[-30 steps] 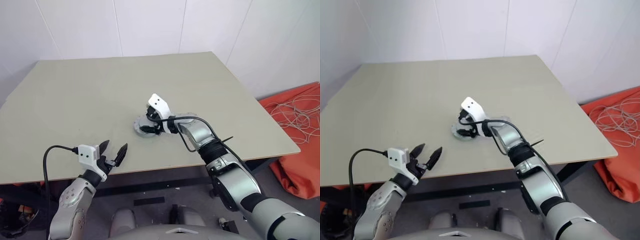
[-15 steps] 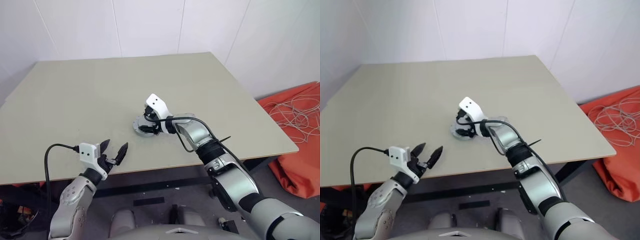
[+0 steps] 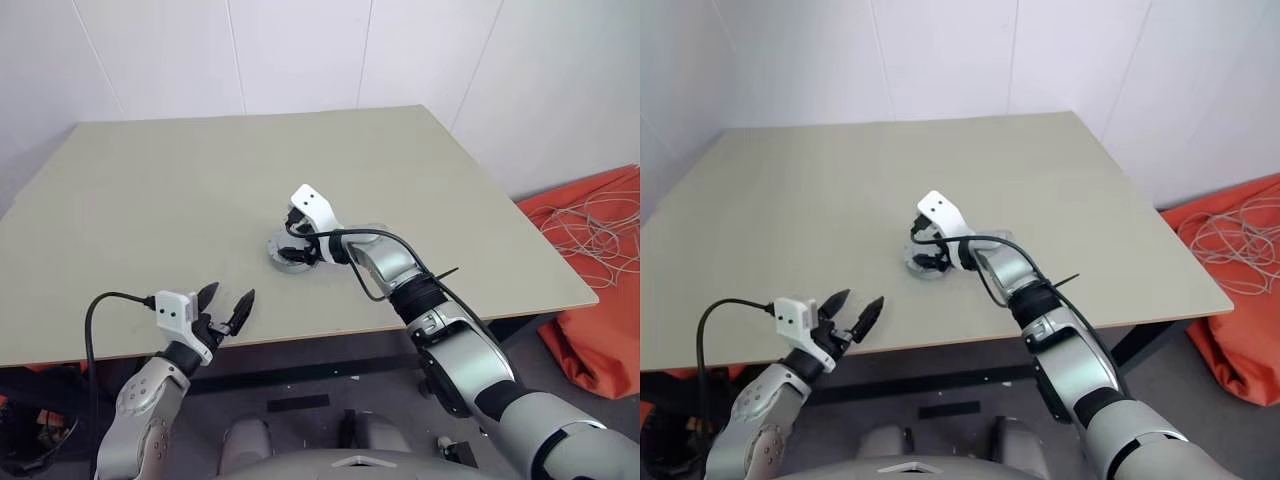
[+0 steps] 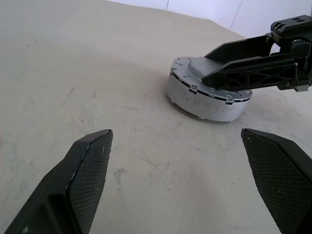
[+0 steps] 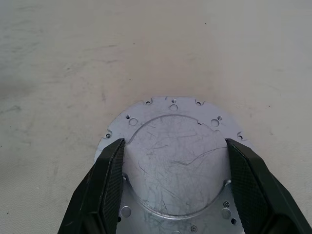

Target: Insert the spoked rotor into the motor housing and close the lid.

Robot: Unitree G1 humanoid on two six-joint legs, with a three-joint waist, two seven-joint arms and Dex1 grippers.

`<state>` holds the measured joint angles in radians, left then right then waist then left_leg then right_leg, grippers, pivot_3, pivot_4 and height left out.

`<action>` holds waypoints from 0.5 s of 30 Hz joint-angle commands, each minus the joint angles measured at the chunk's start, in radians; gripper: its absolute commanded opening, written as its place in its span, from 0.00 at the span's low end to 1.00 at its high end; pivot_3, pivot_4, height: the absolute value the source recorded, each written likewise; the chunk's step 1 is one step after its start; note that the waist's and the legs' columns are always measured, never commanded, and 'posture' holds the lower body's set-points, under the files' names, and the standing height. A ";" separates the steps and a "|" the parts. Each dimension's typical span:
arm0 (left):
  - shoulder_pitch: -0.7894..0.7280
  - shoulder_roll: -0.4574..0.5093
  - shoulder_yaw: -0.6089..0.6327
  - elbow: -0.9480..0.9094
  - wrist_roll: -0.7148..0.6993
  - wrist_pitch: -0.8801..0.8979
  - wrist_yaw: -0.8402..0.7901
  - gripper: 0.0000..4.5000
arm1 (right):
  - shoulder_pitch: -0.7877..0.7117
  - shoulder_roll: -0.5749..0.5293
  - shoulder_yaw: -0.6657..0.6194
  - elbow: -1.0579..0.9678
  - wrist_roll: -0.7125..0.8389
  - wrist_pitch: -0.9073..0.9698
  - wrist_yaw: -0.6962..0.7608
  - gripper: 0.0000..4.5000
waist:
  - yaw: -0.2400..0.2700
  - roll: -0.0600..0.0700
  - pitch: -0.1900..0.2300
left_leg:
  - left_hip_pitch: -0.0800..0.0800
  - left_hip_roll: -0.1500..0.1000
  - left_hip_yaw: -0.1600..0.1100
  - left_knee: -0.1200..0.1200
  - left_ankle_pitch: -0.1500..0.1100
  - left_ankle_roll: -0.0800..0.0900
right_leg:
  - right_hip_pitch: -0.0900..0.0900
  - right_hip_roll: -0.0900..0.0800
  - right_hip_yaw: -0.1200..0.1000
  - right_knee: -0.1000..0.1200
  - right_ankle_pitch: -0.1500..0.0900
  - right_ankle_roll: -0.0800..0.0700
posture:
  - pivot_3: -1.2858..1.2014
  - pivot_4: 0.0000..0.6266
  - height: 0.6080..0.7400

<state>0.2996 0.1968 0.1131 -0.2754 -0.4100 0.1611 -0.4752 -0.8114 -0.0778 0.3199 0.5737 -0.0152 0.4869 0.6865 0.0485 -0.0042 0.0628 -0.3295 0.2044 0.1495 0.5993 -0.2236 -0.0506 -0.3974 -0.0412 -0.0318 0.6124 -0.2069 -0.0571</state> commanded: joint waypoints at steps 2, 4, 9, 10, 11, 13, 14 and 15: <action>-0.008 0.000 0.004 -0.012 -0.004 -0.018 0.001 1.00 | -0.017 -0.027 0.007 0.008 -0.034 0.009 -0.011 0.69 | 0.000 0.000 0.000 | 0.000 0.000 0.000 0.000 0.000 0.000 | 0.000 0.000 0.000 0.000 0.000 0.000 | 0.52 0.00 1.00; -0.009 0.000 0.004 -0.012 -0.004 -0.018 0.002 1.00 | -0.017 -0.029 0.014 0.002 -0.039 0.014 -0.011 0.69 | 0.000 0.000 0.000 | 0.000 0.000 0.000 0.000 0.000 0.000 | 0.000 0.000 0.000 0.000 0.000 0.000 | 0.52 0.00 1.00; -0.012 -0.001 0.004 -0.009 -0.003 -0.018 0.003 1.00 | -0.012 -0.032 0.030 -0.011 -0.052 0.032 -0.010 0.69 | 0.000 0.000 0.000 | 0.000 0.000 0.000 0.000 0.000 0.000 | 0.000 0.000 0.000 0.000 0.000 0.000 | 0.52 0.00 1.00; -0.013 -0.001 0.003 -0.009 -0.003 -0.018 0.002 1.00 | -0.012 -0.031 0.032 -0.014 -0.052 0.039 -0.010 0.69 | 0.000 0.000 0.000 | 0.000 0.000 0.000 0.000 0.000 0.000 | 0.000 0.000 0.000 0.000 0.000 0.000 | 0.52 0.00 1.00; -0.015 0.002 0.003 -0.007 -0.002 -0.018 -0.001 1.00 | -0.011 -0.030 0.035 -0.015 -0.052 0.044 -0.008 0.69 | 0.000 0.000 0.000 | 0.000 0.000 0.000 0.000 0.000 0.000 | 0.000 0.000 0.000 0.000 0.000 0.000 | 0.52 0.00 1.00; -0.023 0.011 0.003 -0.001 0.002 -0.022 -0.012 1.00 | -0.010 -0.028 0.039 -0.018 -0.053 0.051 -0.007 0.69 | 0.000 0.000 0.000 | 0.000 0.000 0.000 0.000 0.000 0.000 | 0.000 0.000 0.000 0.000 0.000 0.000 | 0.52 0.00 1.00; -0.032 0.018 0.004 0.005 0.006 -0.028 -0.017 1.00 | -0.010 -0.028 0.041 -0.017 -0.055 0.053 -0.008 0.69 | 0.000 0.000 0.000 | 0.000 0.000 0.000 0.000 0.000 0.000 | 0.000 0.000 0.000 0.000 0.000 0.000 | 0.52 0.00 1.00; -0.044 0.026 0.006 0.015 0.010 -0.032 -0.024 1.00 | -0.011 -0.028 0.042 -0.017 -0.055 0.055 -0.008 0.69 | 0.000 0.000 0.000 | 0.000 0.000 0.000 0.000 0.000 0.000 | 0.000 0.000 0.000 0.000 0.000 0.000 | 0.52 0.00 1.00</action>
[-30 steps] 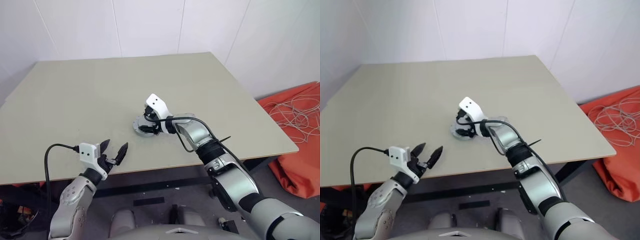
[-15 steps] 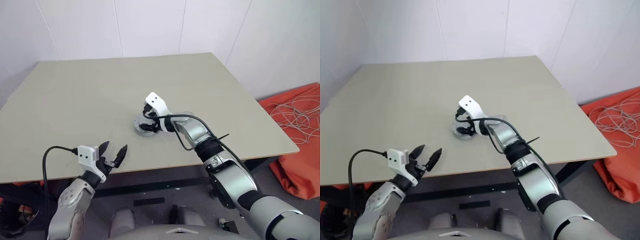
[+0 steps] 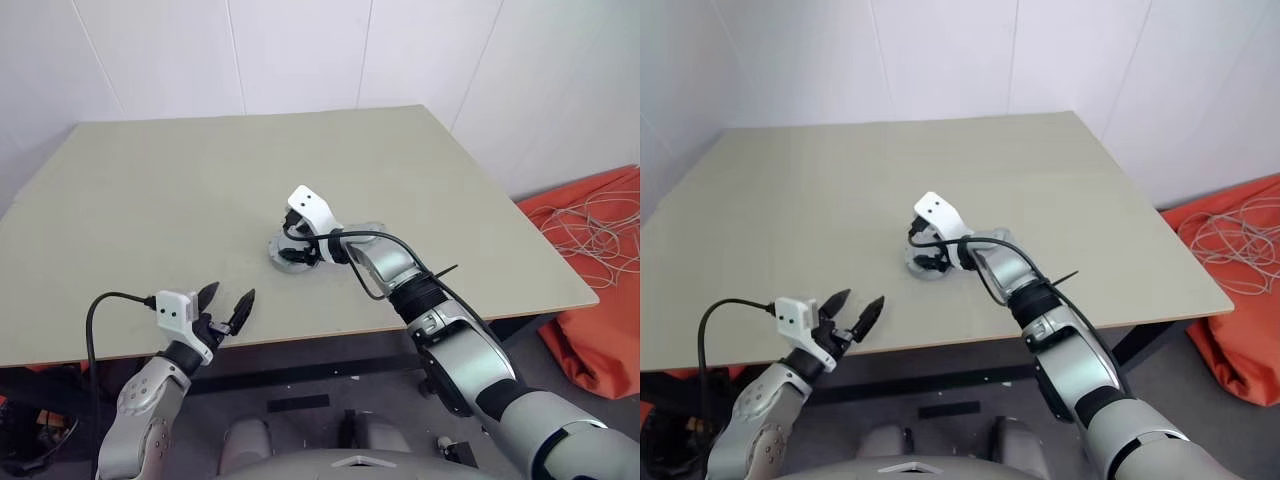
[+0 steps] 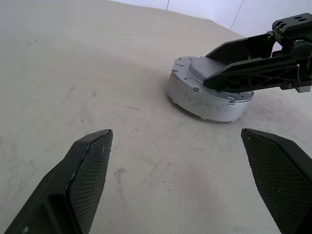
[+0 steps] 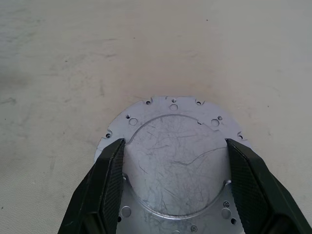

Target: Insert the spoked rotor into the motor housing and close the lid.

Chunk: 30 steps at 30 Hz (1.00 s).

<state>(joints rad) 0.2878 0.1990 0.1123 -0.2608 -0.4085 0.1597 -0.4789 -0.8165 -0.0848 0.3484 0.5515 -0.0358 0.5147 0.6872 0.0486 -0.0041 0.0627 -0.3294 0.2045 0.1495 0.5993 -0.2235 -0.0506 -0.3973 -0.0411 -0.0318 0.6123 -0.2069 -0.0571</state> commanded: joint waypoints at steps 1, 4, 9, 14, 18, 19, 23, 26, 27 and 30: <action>-0.053 0.038 0.010 0.017 0.007 -0.032 -0.035 1.00 | -0.007 -0.020 0.013 0.007 -0.034 0.029 -0.010 0.69 | 0.000 0.000 0.000 | 0.000 0.000 0.000 0.000 0.000 0.000 | 0.000 0.000 0.000 0.000 0.000 0.000 | 0.52 0.00 1.00; -0.110 0.056 -0.030 0.035 0.042 -0.046 -0.054 1.00 | -0.009 -0.018 0.013 0.013 -0.035 0.030 -0.012 0.69 | 0.002 0.000 0.000 | 0.000 0.000 0.000 0.000 0.000 0.000 | 0.000 0.000 0.000 0.000 0.000 0.000 | 0.52 0.00 1.00; -0.273 0.136 -0.010 0.186 0.041 -0.073 -0.153 1.00 | -0.009 -0.016 0.012 0.010 -0.033 0.034 -0.017 0.69 | 0.004 0.000 0.000 | 0.001 -0.001 0.000 0.000 0.000 -0.001 | 0.000 -0.001 0.000 0.002 0.000 0.000 | 0.52 0.00 1.00; -0.450 0.209 0.006 0.411 0.040 -0.134 -0.265 1.00 | -0.007 -0.018 0.010 0.005 -0.032 0.035 -0.025 0.69 | 0.005 0.001 0.000 | 0.002 -0.001 0.000 0.000 0.001 -0.002 | 0.000 -0.001 0.000 0.003 0.000 0.000 | 0.52 0.00 1.00; -0.567 0.239 -0.003 0.576 0.058 -0.197 -0.349 0.85 | -0.006 -0.018 0.006 0.004 -0.031 0.035 -0.032 0.69 | 0.006 0.001 0.000 | 0.002 -0.001 0.000 0.000 0.002 -0.003 | 0.000 -0.001 0.001 0.003 0.003 -0.006 | 0.52 0.00 1.00; -0.597 0.243 -0.006 0.618 0.064 -0.214 -0.366 0.79 | -0.007 -0.017 0.006 0.004 -0.031 0.035 -0.033 0.69 | 0.007 0.001 0.000 | 0.002 -0.001 0.000 0.000 0.002 -0.004 | 0.000 -0.001 0.001 0.003 0.003 -0.006 | 0.52 0.00 1.00; -0.705 0.251 -0.015 0.771 0.091 -0.268 -0.435 0.49 | -0.008 -0.014 0.003 -0.001 -0.029 0.038 -0.037 0.69 | 0.018 0.001 0.000 | 0.002 -0.001 0.000 0.000 0.005 -0.008 | 0.000 -0.001 0.000 0.004 0.002 -0.004 | 0.52 0.00 1.00; -0.776 0.248 -0.024 0.877 0.117 -0.311 -0.472 0.26 | -0.007 -0.014 0.003 -0.004 -0.028 0.037 -0.040 0.69 | 0.021 0.001 0.000 | 0.002 -0.001 0.000 0.000 0.006 -0.010 | -0.001 -0.001 0.001 0.006 0.002 -0.003 | 0.52 0.00 1.00; -0.795 0.246 -0.025 0.905 0.123 -0.322 -0.483 0.19 | -0.007 -0.013 0.002 -0.005 -0.028 0.038 -0.041 0.69 | 0.022 0.001 0.000 | 0.002 0.000 0.000 0.000 0.006 -0.011 | -0.001 -0.001 0.001 0.006 0.002 -0.003 | 0.52 0.00 1.00; -0.843 0.236 -0.034 0.974 0.133 -0.341 -0.522 0.01 | -0.007 -0.012 0.002 -0.007 -0.026 0.039 -0.044 0.69 | 0.023 0.001 0.000 | 0.002 0.000 0.000 -0.001 0.007 -0.012 | -0.002 -0.001 0.001 0.007 0.000 -0.001 | 0.52 0.00 1.00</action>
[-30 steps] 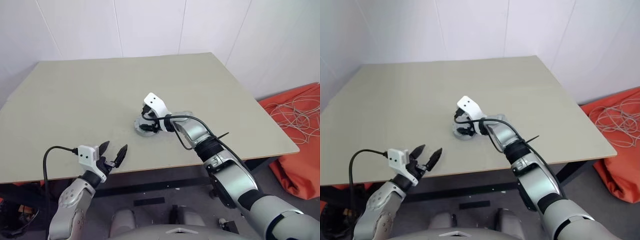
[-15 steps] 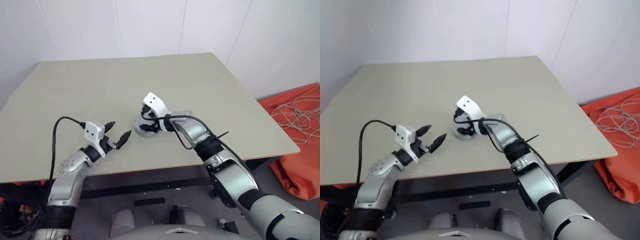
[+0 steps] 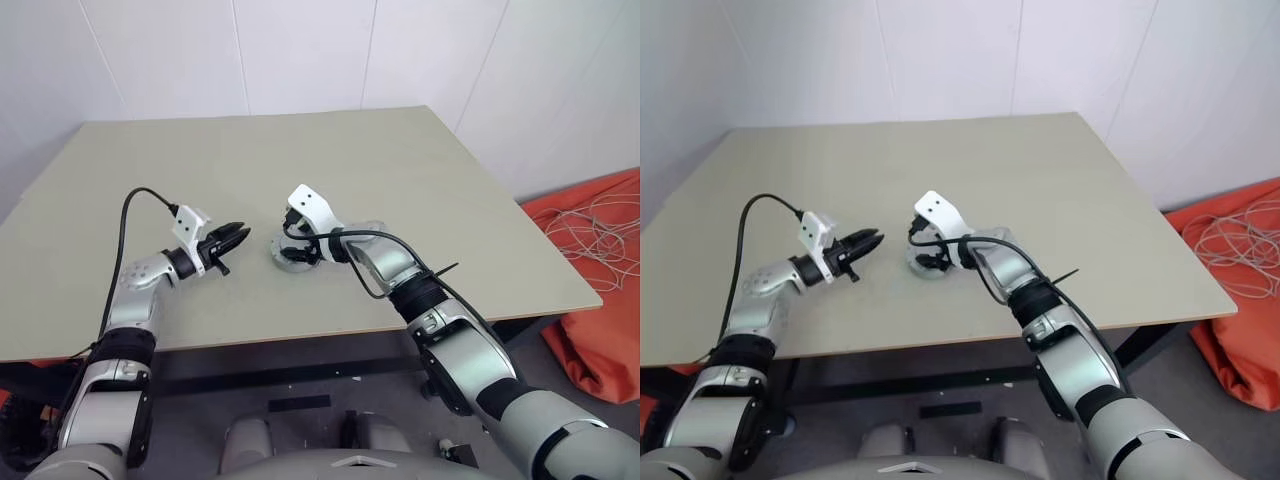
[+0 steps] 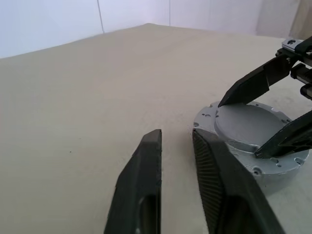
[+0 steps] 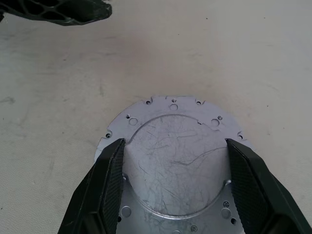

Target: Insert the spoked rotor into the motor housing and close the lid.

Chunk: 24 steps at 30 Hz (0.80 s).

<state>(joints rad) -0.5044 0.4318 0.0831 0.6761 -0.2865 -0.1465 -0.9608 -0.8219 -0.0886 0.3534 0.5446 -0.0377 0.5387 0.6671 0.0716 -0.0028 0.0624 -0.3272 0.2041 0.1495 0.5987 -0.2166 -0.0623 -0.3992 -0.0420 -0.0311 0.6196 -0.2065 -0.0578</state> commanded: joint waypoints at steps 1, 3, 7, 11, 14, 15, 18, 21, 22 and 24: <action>-0.066 -0.002 -0.010 0.056 0.016 -0.041 -0.054 0.01 | -0.002 -0.008 -0.003 0.000 -0.024 0.015 -0.025 0.69 | 0.001 0.000 0.000 | 0.000 0.000 0.000 0.000 0.000 0.000 | 0.000 0.000 0.000 0.000 0.000 0.000 | 0.52 0.00 1.00; -0.093 -0.010 -0.018 0.089 0.025 -0.051 -0.076 0.01 | -0.002 -0.007 -0.004 -0.003 -0.023 0.017 -0.027 0.69 | 0.001 0.000 0.000 | 0.000 0.000 0.000 0.000 0.000 0.000 | 0.000 0.000 0.000 0.000 0.000 0.000 | 0.52 0.00 1.00; -0.137 -0.025 -0.023 0.145 0.039 -0.067 -0.108 0.01 | -0.001 -0.004 -0.005 -0.009 -0.022 0.020 -0.031 0.69 | 0.003 0.000 0.000 | 0.000 0.000 0.000 0.000 0.000 -0.001 | 0.000 0.000 0.000 0.000 0.000 0.000 | 0.52 0.00 1.00; -0.183 -0.049 -0.036 0.197 0.057 -0.080 -0.136 0.01 | 0.003 -0.002 -0.005 -0.019 -0.022 0.024 -0.035 0.69 | 0.004 0.000 0.000 | 0.000 0.000 0.000 0.000 0.001 -0.001 | -0.001 0.000 0.000 0.001 0.000 0.000 | 0.52 0.00 1.00; -0.214 -0.066 -0.043 0.231 0.069 -0.086 -0.153 0.01 | 0.007 0.001 -0.004 -0.026 -0.022 0.026 -0.040 0.69 | 0.005 0.000 0.000 | 0.000 0.000 0.000 0.000 0.001 -0.001 | -0.001 0.000 0.000 0.001 0.000 0.000 | 0.52 0.00 1.00; -0.225 -0.071 -0.046 0.243 0.074 -0.089 -0.160 0.01 | 0.011 0.003 -0.003 -0.033 -0.022 0.029 -0.042 0.69 | 0.005 0.000 0.000 | 0.000 0.000 0.000 -0.001 0.001 -0.001 | -0.001 0.000 0.000 0.001 0.000 0.000 | 0.52 0.00 1.00; -0.250 -0.083 -0.054 0.275 0.087 -0.097 -0.173 0.01 | 0.020 0.006 -0.003 -0.050 -0.021 0.036 -0.047 0.69 | 0.005 0.000 0.000 | -0.001 0.000 0.000 -0.001 0.001 -0.001 | -0.002 0.000 0.000 0.001 0.000 0.000 | 0.52 0.00 1.00; -0.266 -0.091 -0.057 0.297 0.099 -0.103 -0.185 0.01 | 0.029 0.008 -0.002 -0.068 -0.020 0.046 -0.052 0.69 | 0.005 0.000 0.000 | -0.001 0.000 0.000 -0.001 0.001 -0.002 | -0.002 0.000 0.000 0.001 0.000 0.000 | 0.52 0.00 1.00; -0.272 -0.094 -0.058 0.304 0.103 -0.103 -0.187 0.01 | 0.033 0.009 -0.002 -0.076 -0.018 0.050 -0.053 0.69 | 0.005 0.000 0.000 | -0.001 0.000 0.000 -0.001 0.001 -0.002 | -0.002 0.000 0.000 0.001 0.000 0.000 | 0.52 0.00 1.00; -0.282 -0.099 -0.061 0.316 0.110 -0.103 -0.194 0.01 | 0.037 0.010 -0.003 -0.087 -0.017 0.055 -0.057 0.69 | 0.006 0.000 0.000 | -0.002 0.000 0.000 -0.001 0.001 -0.002 | -0.003 0.000 0.000 0.000 0.000 0.000 | 0.52 0.00 1.00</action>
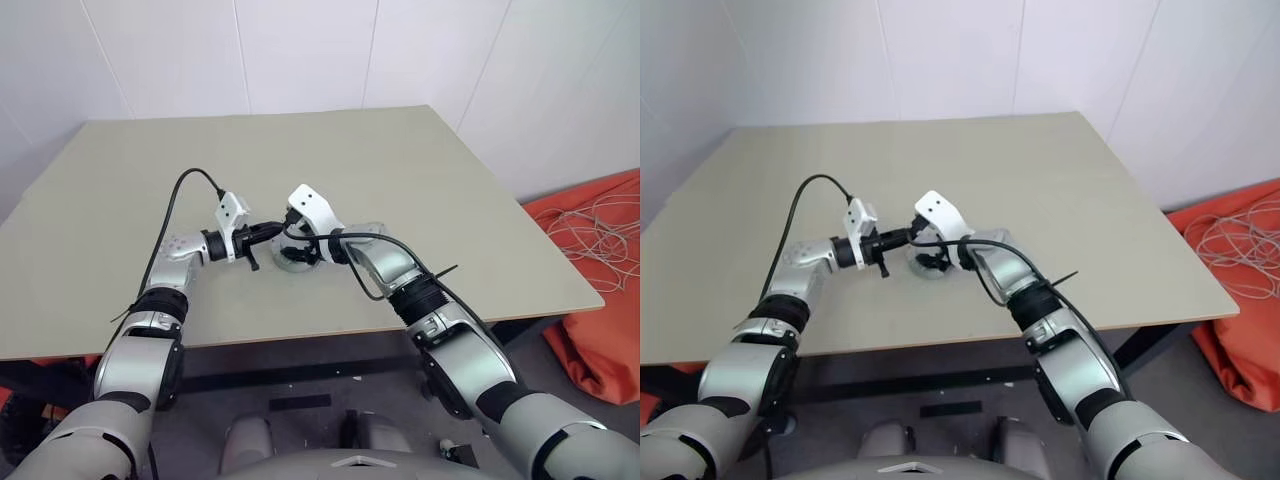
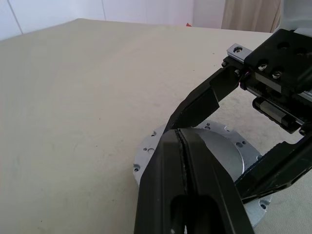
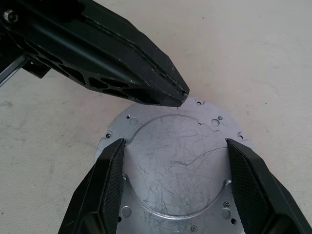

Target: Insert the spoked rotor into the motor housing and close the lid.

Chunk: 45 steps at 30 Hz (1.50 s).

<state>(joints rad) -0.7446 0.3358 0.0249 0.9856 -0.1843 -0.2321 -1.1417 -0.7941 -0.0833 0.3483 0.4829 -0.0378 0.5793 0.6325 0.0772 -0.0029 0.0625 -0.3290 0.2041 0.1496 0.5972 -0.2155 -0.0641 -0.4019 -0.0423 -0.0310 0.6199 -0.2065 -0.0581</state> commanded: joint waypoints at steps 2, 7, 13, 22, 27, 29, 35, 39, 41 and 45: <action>-0.046 -0.006 -0.005 0.015 0.013 -0.015 -0.021 0.01 | 0.012 0.005 0.002 -0.033 -0.016 0.018 -0.026 0.69 | 0.000 0.000 0.000 | 0.000 0.000 0.000 0.000 0.000 0.000 | 0.000 0.000 0.000 0.000 0.000 0.000 | 0.52 0.00 1.00; -0.057 -0.011 -0.020 0.037 0.034 -0.011 -0.031 0.01 | 0.017 0.006 0.002 -0.050 -0.014 0.026 -0.032 0.69 | 0.001 0.000 0.000 | -0.001 0.000 0.000 0.000 0.000 0.000 | -0.001 0.000 0.000 0.000 0.000 0.000 | 0.52 0.00 1.00; -0.073 -0.013 -0.025 0.057 0.051 -0.002 -0.032 0.01 | 0.021 0.006 0.007 -0.064 -0.016 0.028 -0.034 0.69 | 0.001 0.000 0.000 | -0.001 0.000 0.000 -0.001 0.000 0.000 | -0.001 0.000 0.000 0.000 0.000 0.000 | 0.52 0.00 1.00; -0.081 -0.006 -0.032 0.061 0.063 0.030 -0.038 0.01 | 0.040 -0.004 0.025 -0.125 -0.008 0.044 -0.007 0.69 | 0.003 0.000 0.001 | -0.004 0.000 0.000 -0.002 0.000 0.000 | -0.003 0.000 0.000 -0.002 0.003 -0.006 | 0.52 0.00 1.00; -0.080 -0.002 -0.040 0.060 0.075 0.043 -0.050 0.01 | 0.040 -0.002 0.024 -0.136 -0.006 0.058 -0.011 0.69 | 0.003 0.000 0.001 | -0.004 0.000 0.000 -0.004 0.000 0.001 | -0.003 0.000 0.000 -0.005 0.003 -0.007 | 0.52 0.00 1.00; -0.077 0.000 -0.046 0.059 0.084 0.049 -0.057 0.01 | 0.039 0.000 0.024 -0.139 -0.006 0.065 -0.013 0.69 | 0.003 0.000 0.001 | -0.004 0.000 0.000 -0.005 0.000 0.001 | -0.003 0.000 0.000 -0.006 0.003 -0.007 | 0.52 0.00 1.00; -0.077 0.003 -0.059 0.063 0.103 0.051 -0.059 0.01 | 0.042 -0.004 0.029 -0.150 -0.006 0.076 -0.008 0.69 | 0.003 0.000 0.001 | -0.004 0.000 0.000 -0.006 0.000 0.001 | -0.003 0.000 0.000 -0.006 0.003 -0.007 | 0.52 0.00 1.00; -0.081 0.003 -0.065 0.067 0.109 0.052 -0.058 0.01 | 0.047 -0.012 0.034 -0.170 -0.004 0.088 0.002 0.69 | 0.006 0.000 0.001 | -0.004 -0.001 0.000 -0.007 0.000 0.000 | -0.003 0.000 0.000 -0.008 0.003 -0.007 | 0.52 0.00 1.00; -0.083 0.002 -0.065 0.069 0.109 0.051 -0.055 0.01 | 0.048 -0.017 0.035 -0.181 0.001 0.096 0.013 0.69 | 0.009 0.000 0.001 | -0.004 -0.001 0.000 -0.009 0.000 0.000 | -0.003 0.000 0.000 -0.009 0.003 -0.007 | 0.52 0.00 1.00; -0.088 -0.002 -0.064 0.074 0.111 0.048 -0.048 0.01 | 0.051 -0.029 0.029 -0.203 0.013 0.120 0.032 0.69 | 0.019 0.000 0.001 | -0.004 -0.001 0.001 -0.013 0.000 0.000 | -0.003 0.000 0.000 -0.012 0.004 -0.007 | 0.52 0.00 1.00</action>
<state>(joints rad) -0.8149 0.3304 -0.0329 1.0580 -0.0873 -0.1873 -1.1941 -0.7461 -0.1142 0.3680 0.3170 -0.0366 0.6886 0.6453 0.0965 -0.0030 0.0632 -0.3327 0.2022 0.1504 0.5831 -0.2156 -0.0637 -0.4049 -0.0424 -0.0311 0.6077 -0.2031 -0.0658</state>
